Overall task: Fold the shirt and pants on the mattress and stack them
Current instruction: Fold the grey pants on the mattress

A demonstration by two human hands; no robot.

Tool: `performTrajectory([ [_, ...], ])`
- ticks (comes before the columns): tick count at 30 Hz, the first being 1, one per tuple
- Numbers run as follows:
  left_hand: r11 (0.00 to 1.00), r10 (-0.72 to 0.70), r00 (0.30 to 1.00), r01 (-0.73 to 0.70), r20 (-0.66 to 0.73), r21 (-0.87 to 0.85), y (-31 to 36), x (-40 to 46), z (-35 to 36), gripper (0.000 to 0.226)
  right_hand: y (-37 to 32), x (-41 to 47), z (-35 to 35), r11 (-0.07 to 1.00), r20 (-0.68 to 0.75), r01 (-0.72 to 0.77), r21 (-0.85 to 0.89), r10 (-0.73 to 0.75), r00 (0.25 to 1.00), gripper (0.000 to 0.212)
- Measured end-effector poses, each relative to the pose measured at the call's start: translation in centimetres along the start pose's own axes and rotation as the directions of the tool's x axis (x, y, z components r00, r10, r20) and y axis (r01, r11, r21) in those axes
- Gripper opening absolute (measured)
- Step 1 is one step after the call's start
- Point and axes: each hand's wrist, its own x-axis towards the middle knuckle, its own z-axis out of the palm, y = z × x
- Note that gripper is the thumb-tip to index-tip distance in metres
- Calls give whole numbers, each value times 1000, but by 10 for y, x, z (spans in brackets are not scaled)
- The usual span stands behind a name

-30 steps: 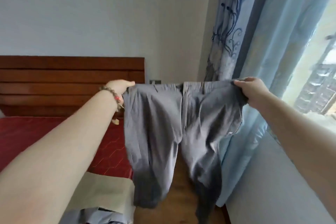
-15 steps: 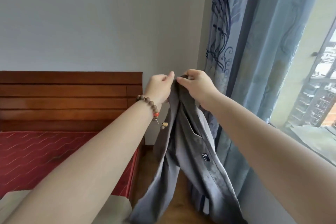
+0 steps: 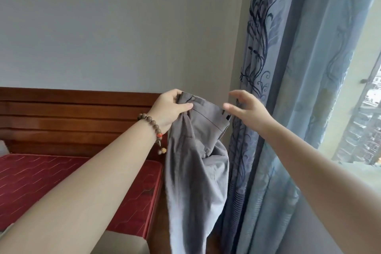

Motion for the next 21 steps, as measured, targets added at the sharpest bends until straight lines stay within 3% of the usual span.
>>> performTrajectory([
  [2,998,-2,1000,1,-16,-70,4,1,-6,26,22,-7,2,993,133,-96,75,85,987,63],
  [5,987,1,1000,-4,-14,-160,5,1,-12,26,38,-15,17,921,309,-204,333,97,946,68],
  [8,980,36,999,-41,-29,-192,4,2,-17,26,37,-15,33,840,272,-159,518,14,962,55],
  [10,988,82,995,-89,-57,-125,4,3,-26,26,30,-14,37,867,191,-81,493,-17,981,50],
  [12,984,162,985,-158,-53,82,5,7,-42,24,21,-12,34,896,115,-18,444,-37,993,48],
  [14,913,229,973,-207,-22,351,4,10,-59,22,12,-6,25,929,67,71,363,-102,993,47],
  [16,828,268,964,-228,-4,513,4,12,-72,20,2,-1,18,959,35,163,231,-175,984,47],
  [21,861,273,962,-240,-9,448,6,13,-86,14,-16,3,15,951,-67,264,165,-256,964,50],
])
